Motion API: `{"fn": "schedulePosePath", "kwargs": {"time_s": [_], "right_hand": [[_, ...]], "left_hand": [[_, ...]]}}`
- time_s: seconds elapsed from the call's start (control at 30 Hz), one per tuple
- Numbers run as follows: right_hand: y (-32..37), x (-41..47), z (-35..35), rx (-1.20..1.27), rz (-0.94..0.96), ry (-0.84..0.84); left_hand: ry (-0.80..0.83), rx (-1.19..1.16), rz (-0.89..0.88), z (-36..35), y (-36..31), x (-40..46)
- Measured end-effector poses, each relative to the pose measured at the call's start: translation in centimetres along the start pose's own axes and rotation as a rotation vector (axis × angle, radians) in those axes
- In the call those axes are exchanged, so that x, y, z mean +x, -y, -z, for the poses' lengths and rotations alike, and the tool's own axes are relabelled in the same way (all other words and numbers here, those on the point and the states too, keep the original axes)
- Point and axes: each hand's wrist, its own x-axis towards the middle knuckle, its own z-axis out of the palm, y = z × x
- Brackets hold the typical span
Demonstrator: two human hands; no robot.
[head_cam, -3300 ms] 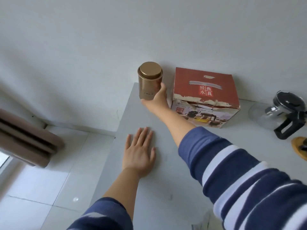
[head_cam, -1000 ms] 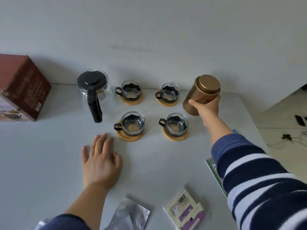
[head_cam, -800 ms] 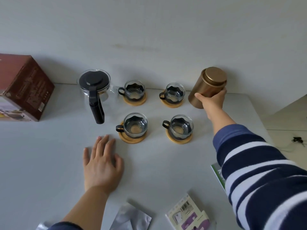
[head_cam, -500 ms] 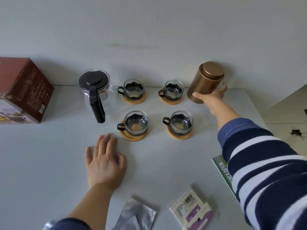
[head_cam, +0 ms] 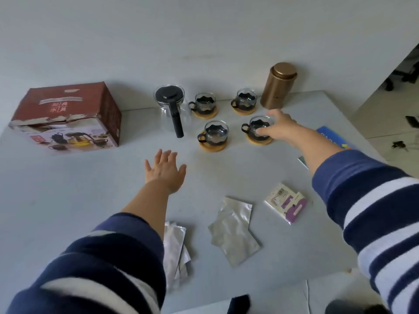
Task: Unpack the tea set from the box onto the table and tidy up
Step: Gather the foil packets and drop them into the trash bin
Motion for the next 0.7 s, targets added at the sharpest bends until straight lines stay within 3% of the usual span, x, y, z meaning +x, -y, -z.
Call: {"fn": "schedulePosePath", "kwargs": {"time_s": [0.13,0.33,0.53,0.7], "right_hand": [[1.3,-6.3,-4.1,0.016,0.034,0.196],[0.2,-14.0,-11.6,-0.282,-0.037,0.426],[-1.0,-18.6,-15.7,-0.459,-0.119,0.324],[-1.0,-20.3,-17.1,-0.338,-0.157,0.175]], "left_hand": [[0.063,0.004,-0.005,1.7,5.0,-4.0],[0.163,-0.011,0.186,1.7,12.6,-10.9],[0.350,-0.057,0.457,-1.1,17.8,-16.3],[0.198,-0.153,0.537,-3.5,16.0,-18.5]]}}
